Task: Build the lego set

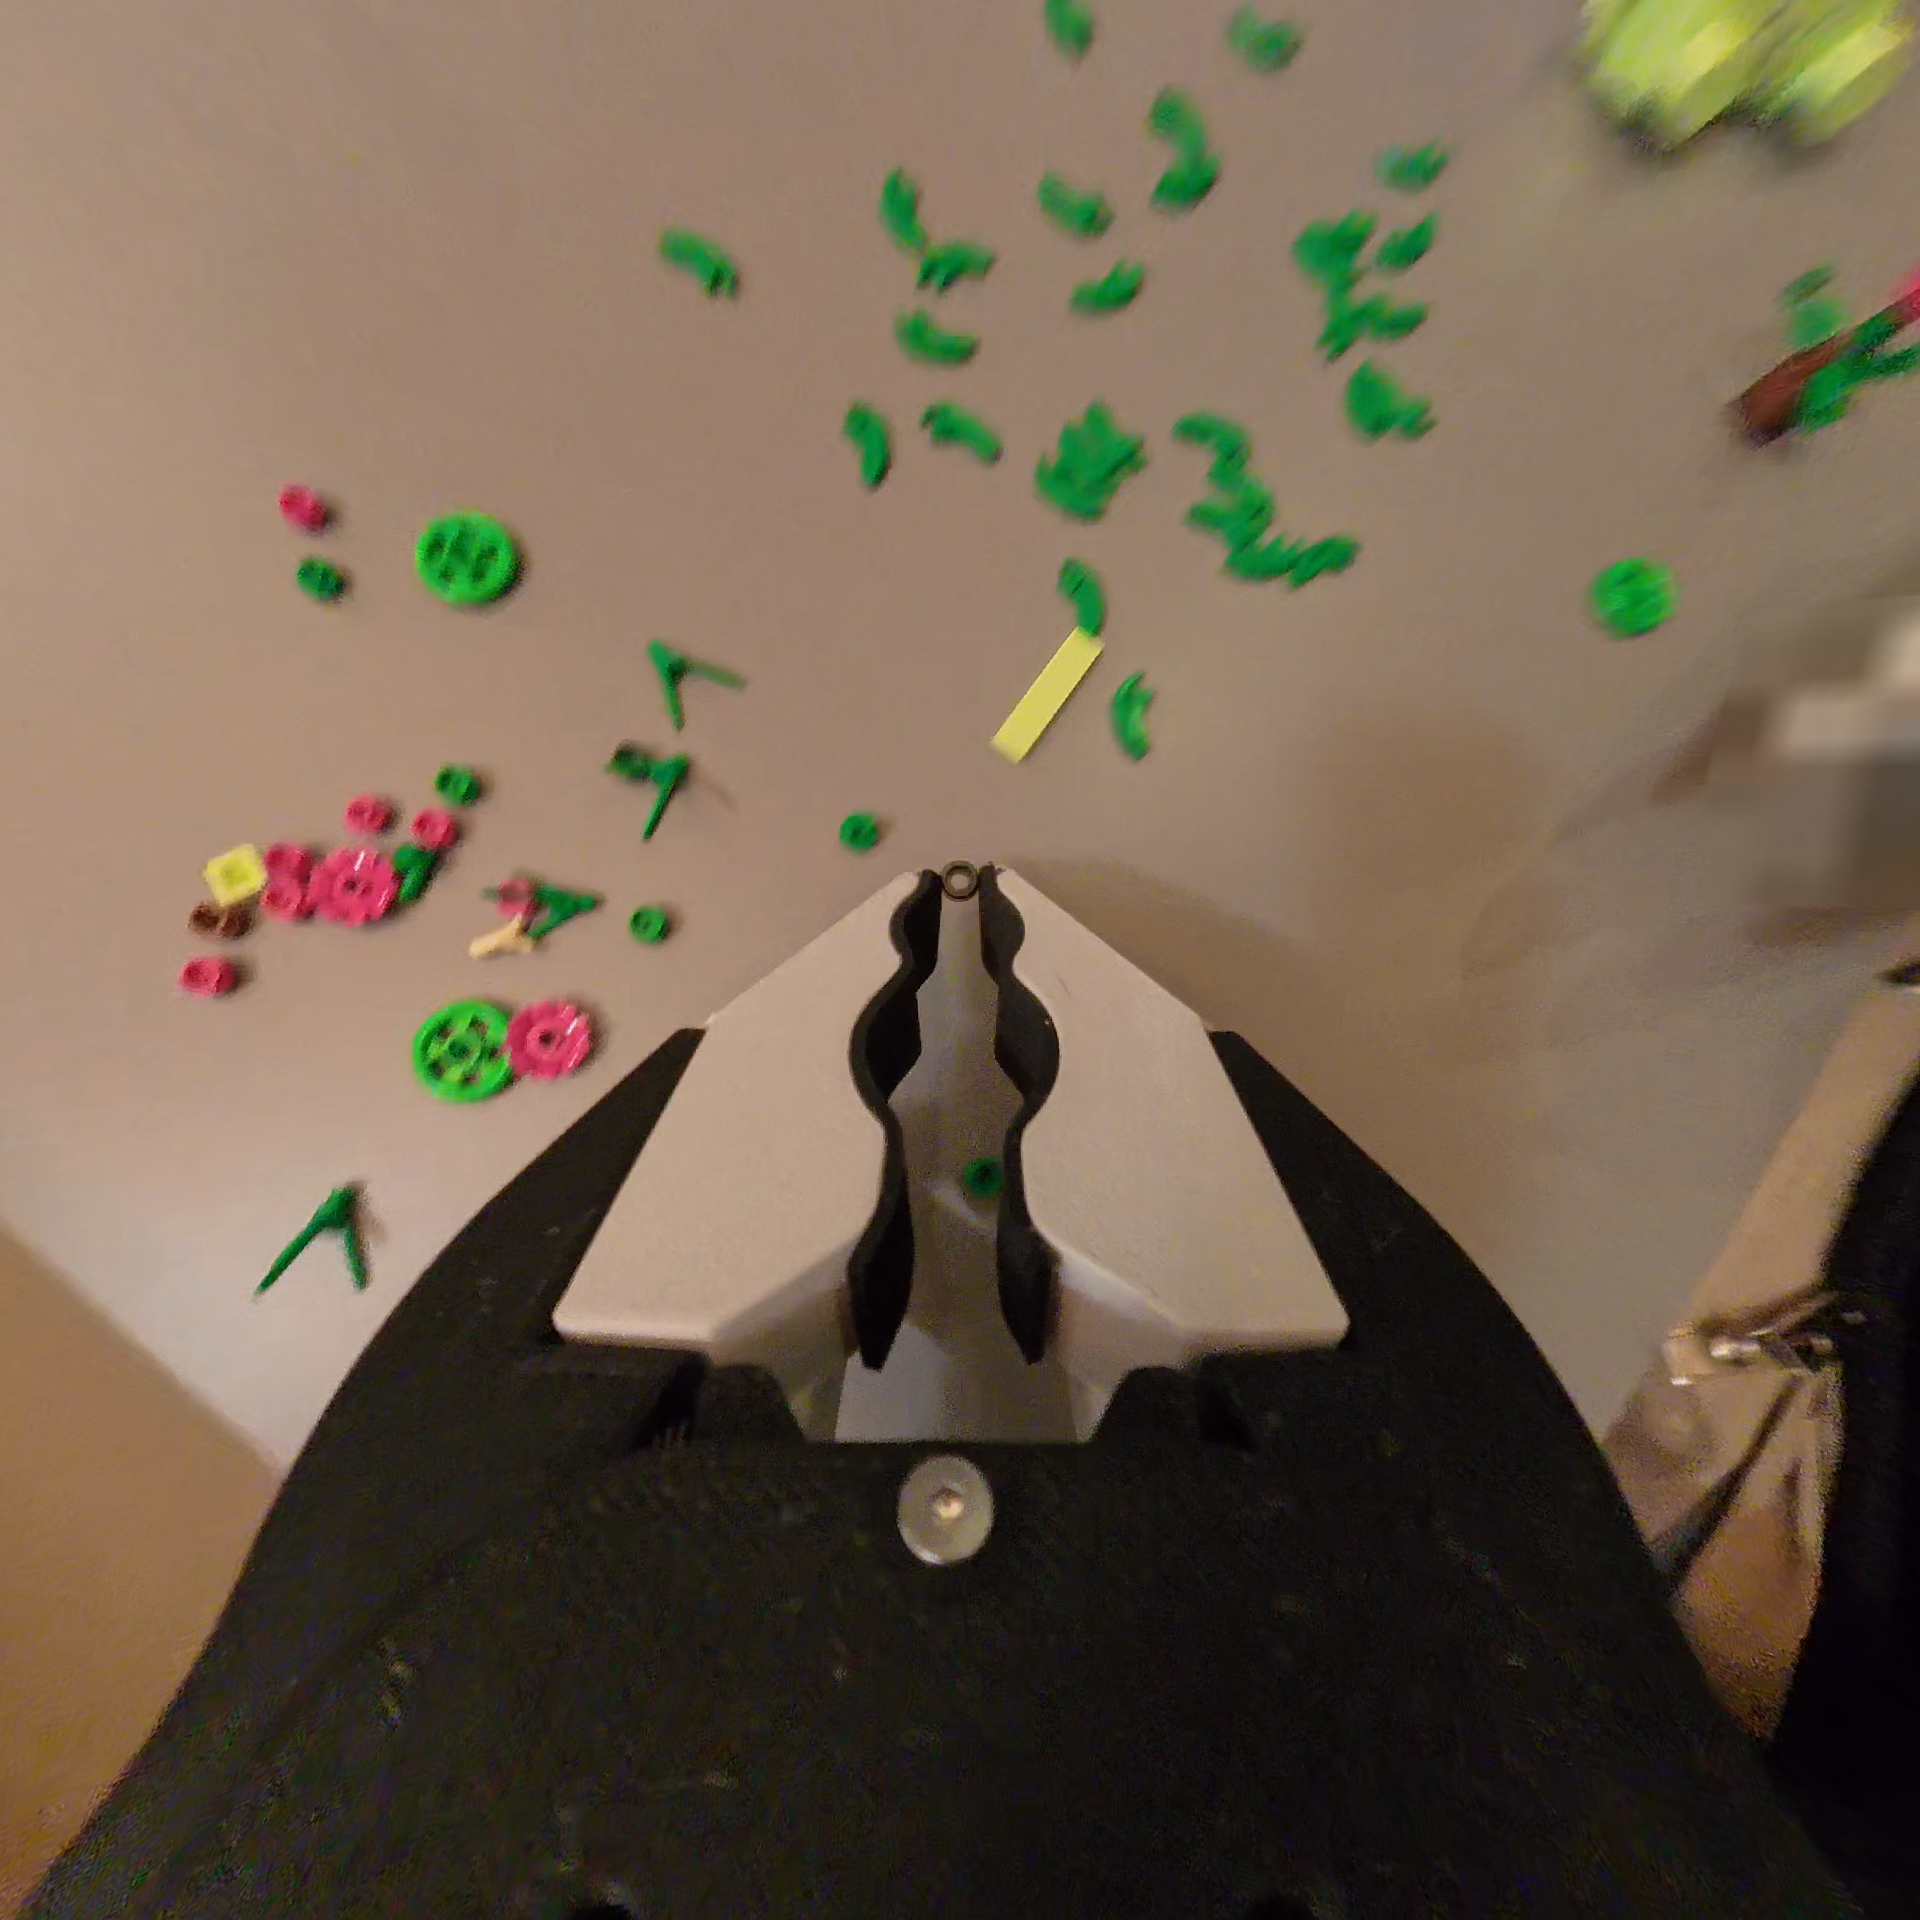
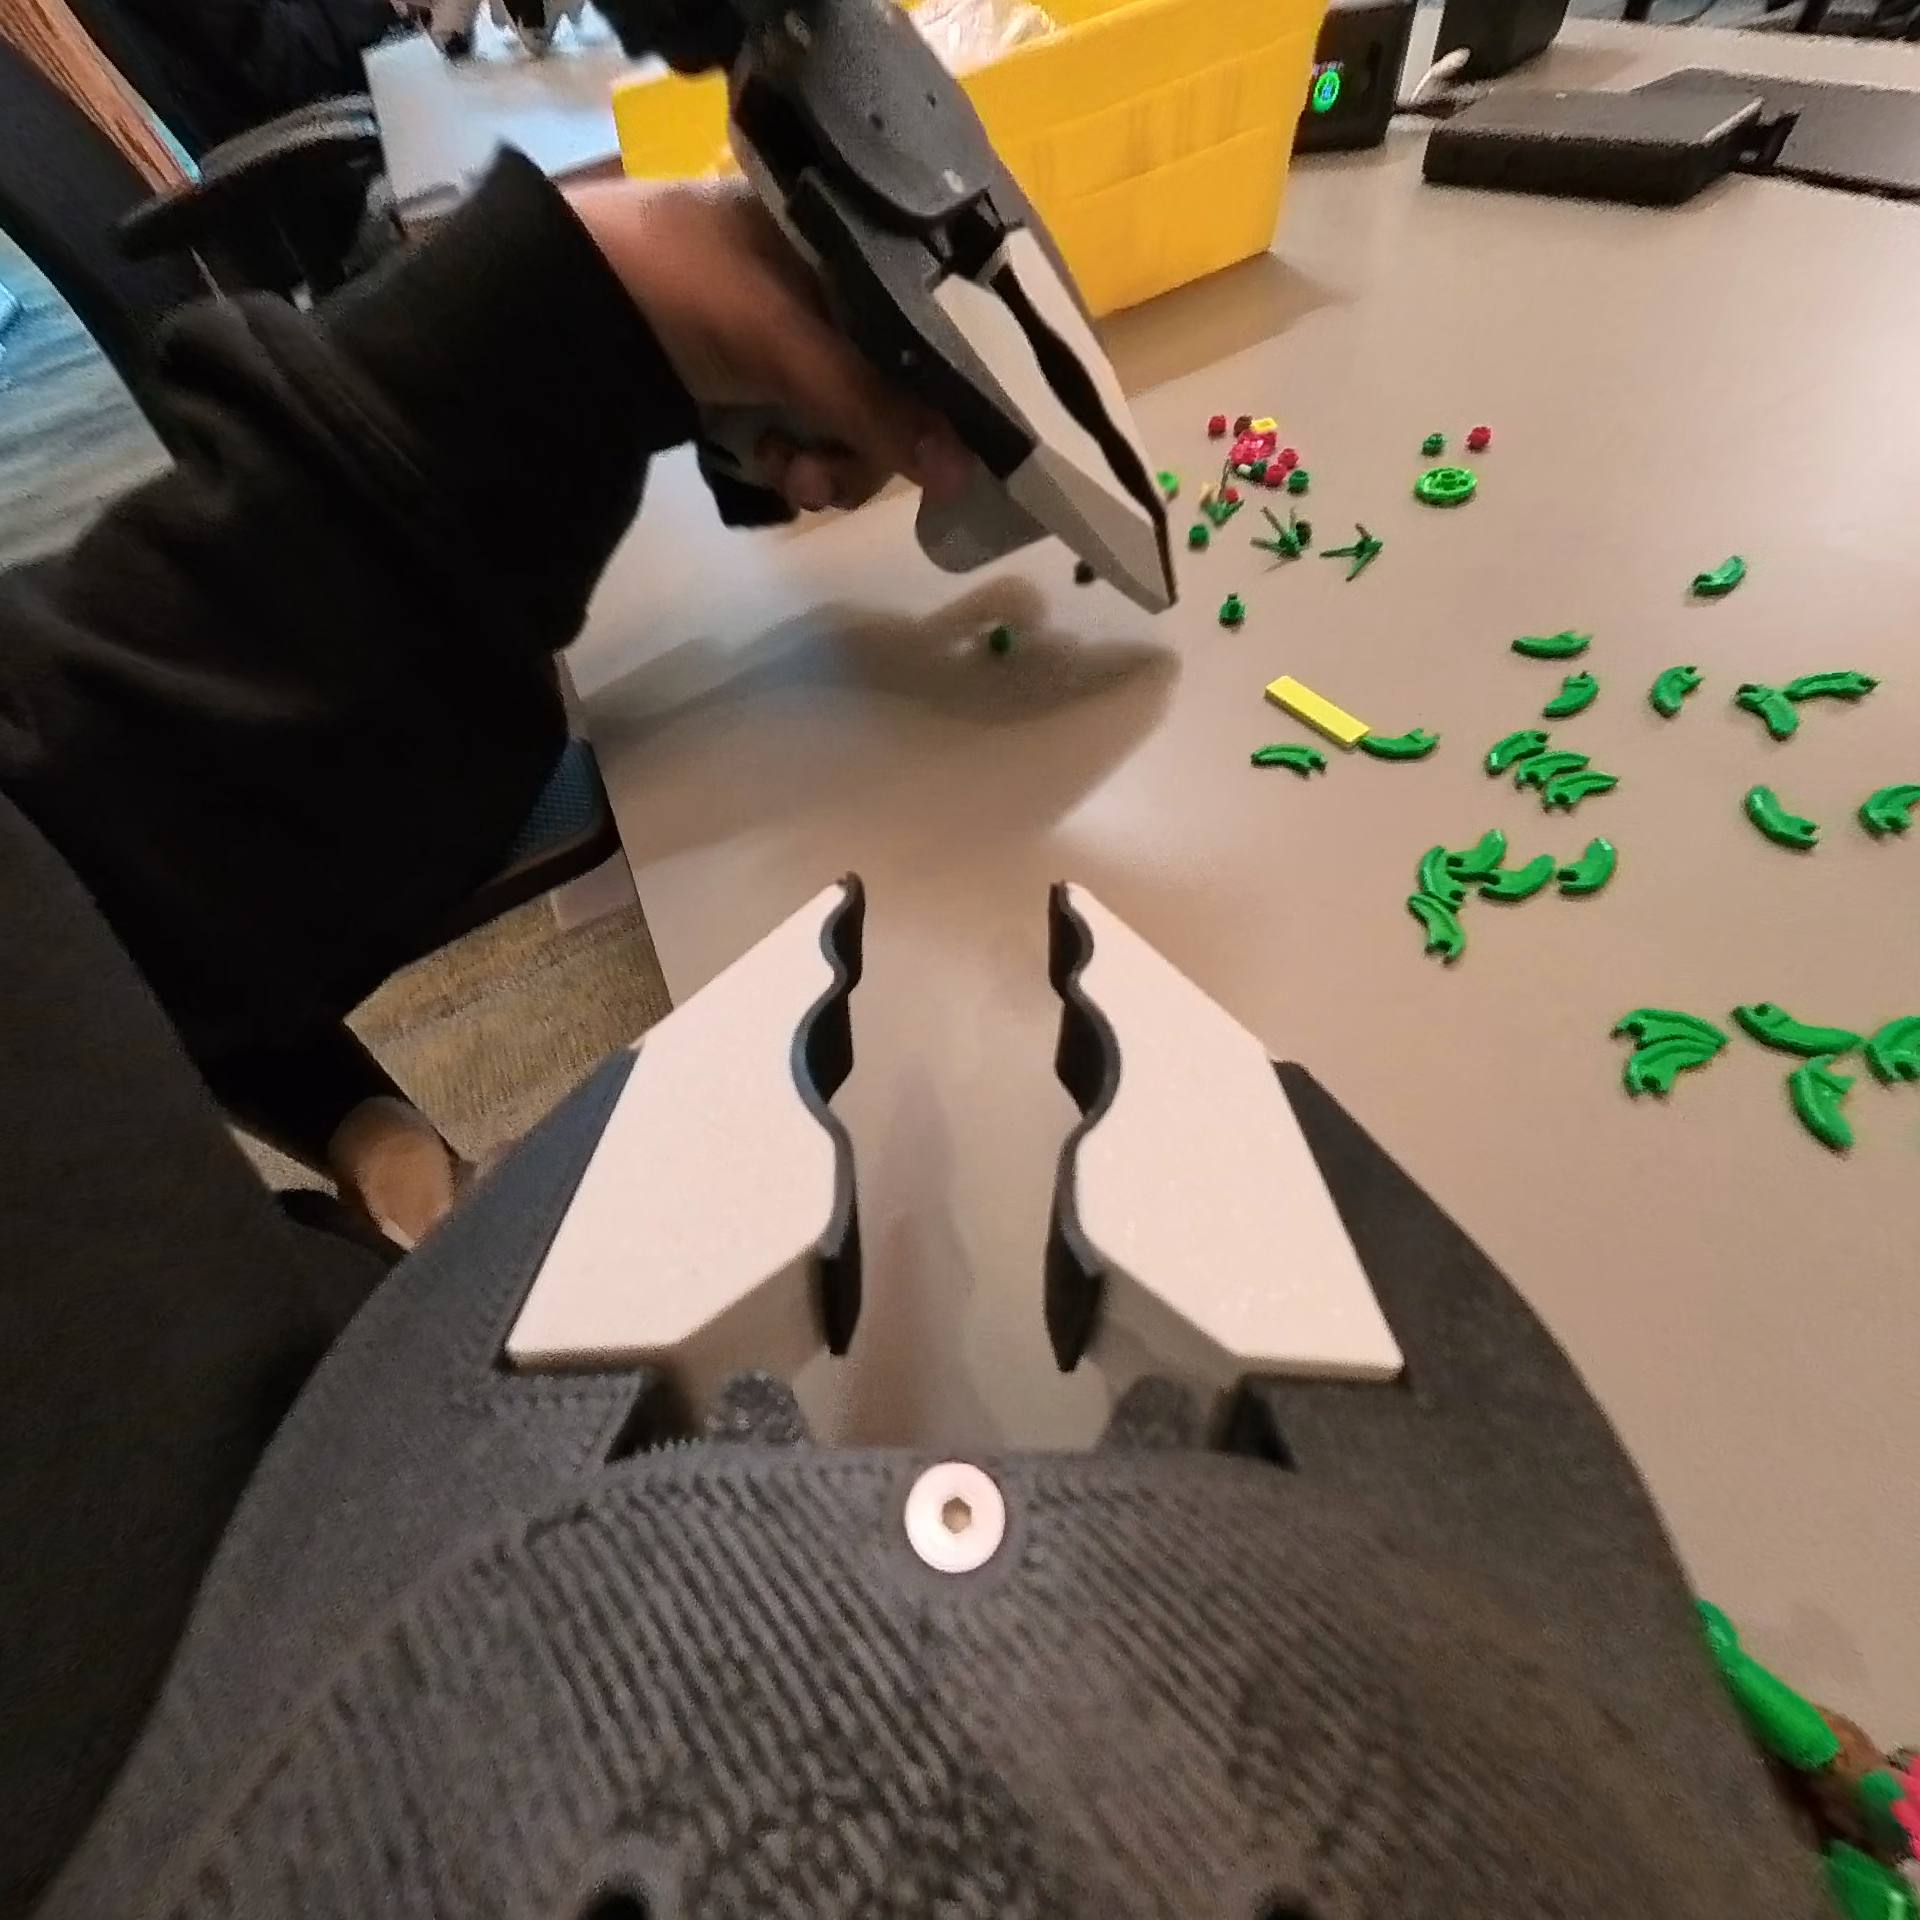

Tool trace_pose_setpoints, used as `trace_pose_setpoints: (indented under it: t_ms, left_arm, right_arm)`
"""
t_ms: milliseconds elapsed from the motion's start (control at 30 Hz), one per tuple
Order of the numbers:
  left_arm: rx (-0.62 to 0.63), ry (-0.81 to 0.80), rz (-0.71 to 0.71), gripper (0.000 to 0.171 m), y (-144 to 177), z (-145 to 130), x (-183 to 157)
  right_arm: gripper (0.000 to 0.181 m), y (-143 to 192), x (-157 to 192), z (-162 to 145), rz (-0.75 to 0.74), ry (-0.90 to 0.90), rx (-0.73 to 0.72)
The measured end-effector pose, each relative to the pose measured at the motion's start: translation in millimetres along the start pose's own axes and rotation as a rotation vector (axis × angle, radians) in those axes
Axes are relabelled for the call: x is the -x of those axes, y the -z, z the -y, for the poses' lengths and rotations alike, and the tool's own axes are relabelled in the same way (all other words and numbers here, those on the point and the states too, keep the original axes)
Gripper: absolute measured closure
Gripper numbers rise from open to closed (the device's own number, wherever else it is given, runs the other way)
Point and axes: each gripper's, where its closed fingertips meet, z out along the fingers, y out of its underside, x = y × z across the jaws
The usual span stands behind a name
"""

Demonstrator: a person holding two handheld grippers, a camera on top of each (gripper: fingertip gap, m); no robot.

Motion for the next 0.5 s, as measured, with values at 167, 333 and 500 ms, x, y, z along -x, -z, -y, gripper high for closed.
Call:
trace_pose_setpoints:
  t_ms: [167, 333, 500]
  left_arm:
    - [-0.453, 0.062, -0.479, 0.167, 38, 71, -64]
    - [-0.682, 0.098, -1.026, 0.168, 83, 109, -132]
    - [-0.685, 0.108, -1.344, 0.168, 93, 121, -181]
  right_arm:
    - [0.149, 31, -11, 37, -0.032, 0.080, -0.203]
    - [0.160, 76, -14, 89, -0.202, 0.417, -0.375]
    - [0.163, 91, -1, 111, -0.308, 0.748, -0.379]
